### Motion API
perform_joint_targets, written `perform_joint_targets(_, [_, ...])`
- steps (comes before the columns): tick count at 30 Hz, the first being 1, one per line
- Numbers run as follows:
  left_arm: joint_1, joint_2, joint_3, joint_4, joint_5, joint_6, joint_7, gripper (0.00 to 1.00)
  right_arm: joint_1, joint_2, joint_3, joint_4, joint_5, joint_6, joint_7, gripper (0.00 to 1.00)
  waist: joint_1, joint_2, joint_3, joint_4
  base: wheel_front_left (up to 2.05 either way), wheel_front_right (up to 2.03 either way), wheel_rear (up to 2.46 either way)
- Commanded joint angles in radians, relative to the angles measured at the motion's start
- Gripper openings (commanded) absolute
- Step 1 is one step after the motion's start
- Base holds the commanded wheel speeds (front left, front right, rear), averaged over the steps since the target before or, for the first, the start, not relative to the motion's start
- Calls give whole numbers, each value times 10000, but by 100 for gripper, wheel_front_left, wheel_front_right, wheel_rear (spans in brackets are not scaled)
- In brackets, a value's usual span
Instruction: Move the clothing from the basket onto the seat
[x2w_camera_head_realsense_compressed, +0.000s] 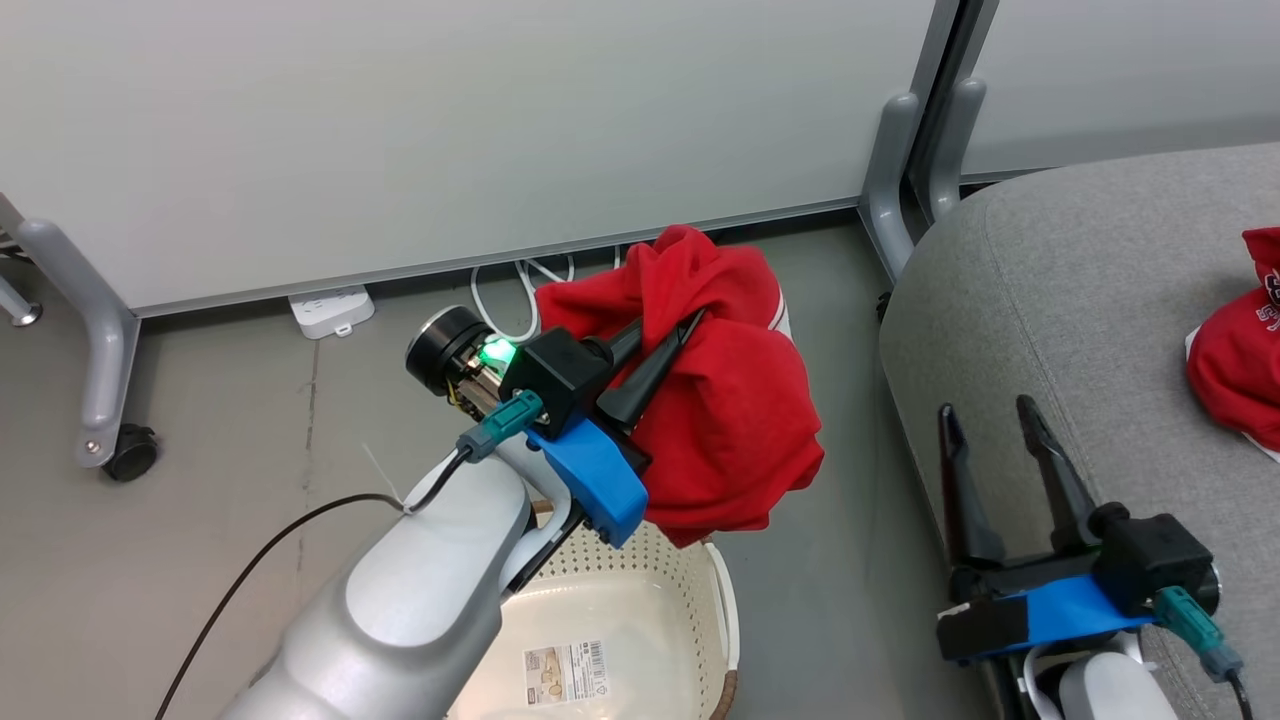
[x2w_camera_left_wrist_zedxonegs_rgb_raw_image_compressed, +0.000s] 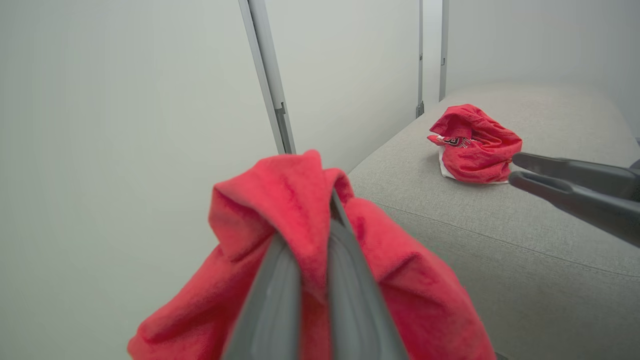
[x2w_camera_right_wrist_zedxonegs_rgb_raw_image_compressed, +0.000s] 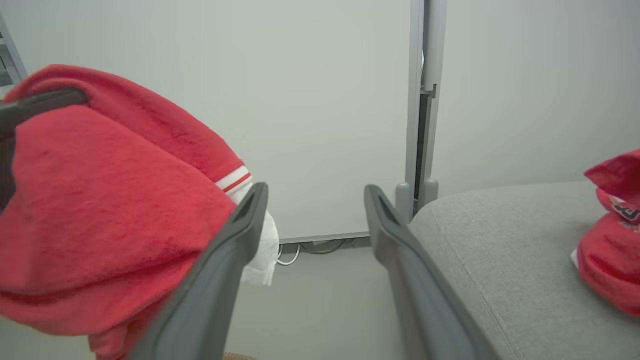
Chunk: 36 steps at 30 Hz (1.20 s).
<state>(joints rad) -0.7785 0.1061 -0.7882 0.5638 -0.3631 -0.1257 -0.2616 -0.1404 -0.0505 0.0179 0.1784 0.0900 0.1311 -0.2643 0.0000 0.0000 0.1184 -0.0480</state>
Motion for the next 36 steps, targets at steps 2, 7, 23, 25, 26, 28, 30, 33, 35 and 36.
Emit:
perform_joint_targets(2, [-167, 33, -10, 43, -35, -6, -50, 0, 5, 5, 339, -141, -51, -7, 1, 100, 0, 0, 80, 7, 0, 0, 0])
perform_joint_targets(7, [-213, 12, -13, 81, -26, 0, -50, 0, -80, 5, 1132, -268, -100, -7, 0, 100, 0, 0, 162, 10, 0, 0, 0])
perform_joint_targets(23, [-336, -81, -56, 162, 34, -11, -50, 0, -1418, -4, 3490, 304, 42, -7, 1, 100, 0, 0, 420, 123, 0, 0, 0])
perform_joint_targets(25, [-355, -94, -65, 161, 36, -11, -50, 0, -1572, -3, 3520, 412, 71, -7, 0, 100, 0, 0, 445, 142, 0, 0, 0])
perform_joint_targets(26, [-366, -104, -78, 156, 44, -13, -50, 0, -1744, -1, 3563, 549, 51, -7, 1, 100, 0, 0, 464, 161, 0, 0, 0])
perform_joint_targets(28, [-391, -122, -104, 144, 49, -17, -50, 0, -2049, -1, 3648, 915, -142, -7, 0, 100, 0, 0, 504, 200, 0, 0, 0])
perform_joint_targets(30, [-420, -152, -140, 130, 31, -21, -50, 0, -2364, -3, 3717, 1273, -202, -7, 0, 100, 0, 0, 552, 249, 0, 0, 0])
perform_joint_targets(33, [-458, -207, -199, 116, 37, -26, -50, 0, -2812, 0, 3810, 1834, -278, -7, 0, 100, 0, 0, 623, 320, 0, 0, 0])
perform_joint_targets(35, [-493, -245, -242, 104, 30, -30, -50, 0, -3087, -3, 3835, 2225, -318, -7, 2, 100, 0, 0, 666, 369, 0, 0, 0])
perform_joint_targets(36, [-512, -263, -260, 98, 22, -33, -50, 0, -3223, -1, 3819, 2388, -332, -7, 0, 100, 0, 0, 689, 393, 0, 0, 0])
